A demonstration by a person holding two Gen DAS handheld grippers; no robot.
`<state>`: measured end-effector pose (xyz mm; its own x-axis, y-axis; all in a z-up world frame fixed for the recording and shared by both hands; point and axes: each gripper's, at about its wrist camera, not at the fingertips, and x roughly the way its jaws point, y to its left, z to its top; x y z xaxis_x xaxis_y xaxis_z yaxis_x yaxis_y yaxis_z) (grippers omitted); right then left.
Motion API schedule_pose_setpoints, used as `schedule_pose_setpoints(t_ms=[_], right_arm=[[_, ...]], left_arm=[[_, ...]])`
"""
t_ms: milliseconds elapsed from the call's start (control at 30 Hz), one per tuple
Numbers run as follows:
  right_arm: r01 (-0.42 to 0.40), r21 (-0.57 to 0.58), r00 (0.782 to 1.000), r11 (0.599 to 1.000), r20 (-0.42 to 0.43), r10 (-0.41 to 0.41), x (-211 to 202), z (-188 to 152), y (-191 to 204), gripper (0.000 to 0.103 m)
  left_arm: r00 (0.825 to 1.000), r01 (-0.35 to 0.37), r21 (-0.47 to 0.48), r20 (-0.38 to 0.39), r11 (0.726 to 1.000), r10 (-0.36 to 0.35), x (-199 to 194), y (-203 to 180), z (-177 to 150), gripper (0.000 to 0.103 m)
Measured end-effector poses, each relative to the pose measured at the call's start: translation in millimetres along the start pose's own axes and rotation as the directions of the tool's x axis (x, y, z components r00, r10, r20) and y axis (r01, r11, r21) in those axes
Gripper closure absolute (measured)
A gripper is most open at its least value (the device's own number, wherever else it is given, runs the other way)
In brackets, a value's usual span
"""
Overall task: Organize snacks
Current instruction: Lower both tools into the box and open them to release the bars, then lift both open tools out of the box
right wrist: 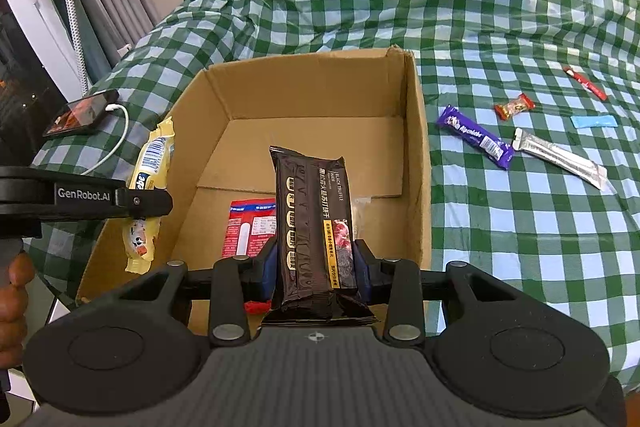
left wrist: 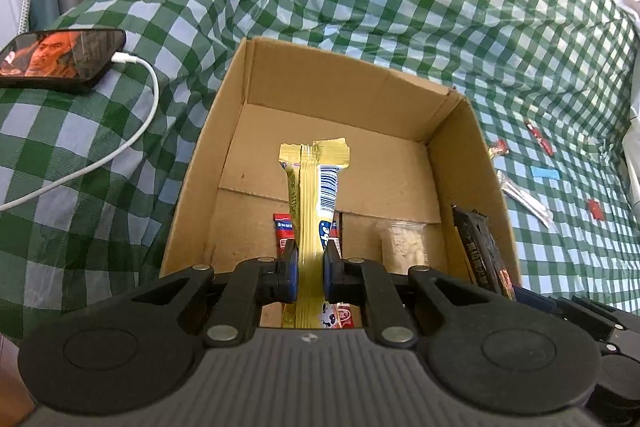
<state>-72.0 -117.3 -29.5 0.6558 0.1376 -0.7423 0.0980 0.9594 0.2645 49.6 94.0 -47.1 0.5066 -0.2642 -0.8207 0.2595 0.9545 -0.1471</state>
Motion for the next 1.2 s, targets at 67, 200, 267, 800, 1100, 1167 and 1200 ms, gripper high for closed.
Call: schedule_pose_setpoints(t_ms=[67,200,267,800,1100,1167,1200], right_arm=[[0.001,0.002,1.000,1.000,-0.007,-0.001,5.3,0.7,0.0,0.063],[0.003,-0.004,1.000,1.000,-0.019,-0.003,14.5,1.3,-2.5,0.063],[0.009,-0.008,1.000,1.000,-0.020,-0.009,19.0,1.7,-1.9,0.063],[0.004,0.051,1.000,0.999,-0.027,-0.002,28.4,17.4,-4.3,0.026],[0.006,-0.003,0.999,1.000,-0.052,-0.006,-14.4,-8.0,5.2,0.012],[0.011,-0.006,0.999,1.000,-0.043,-0.012,-25.6,-13.7,8.4,0.012],[0.016,-0.007,0.999,1.000,-0.036,-0.016,-31.0,-15.2,9.9,0.012]], left_arm=[[1.000,-0.006,-0.001,-0.011,1.000,0.006,5.8,0.7,1.0,0.090],[0.999,-0.016,0.001,-0.031,1.000,0.016,16.1,1.5,2.1,0.090],[0.999,-0.023,0.001,-0.044,1.000,0.023,20.4,1.3,2.5,0.090],[0.994,-0.109,0.034,0.006,0.993,0.109,14.0,-0.6,-1.8,0.000],[0.993,-0.115,0.032,-0.024,0.993,0.115,-23.9,5.9,-31.4,0.000],[0.994,-0.112,0.031,-0.011,0.993,0.112,-36.7,6.7,-37.6,0.000],[0.994,-0.111,0.033,-0.002,0.993,0.111,-44.1,7.1,-40.8,0.000]])
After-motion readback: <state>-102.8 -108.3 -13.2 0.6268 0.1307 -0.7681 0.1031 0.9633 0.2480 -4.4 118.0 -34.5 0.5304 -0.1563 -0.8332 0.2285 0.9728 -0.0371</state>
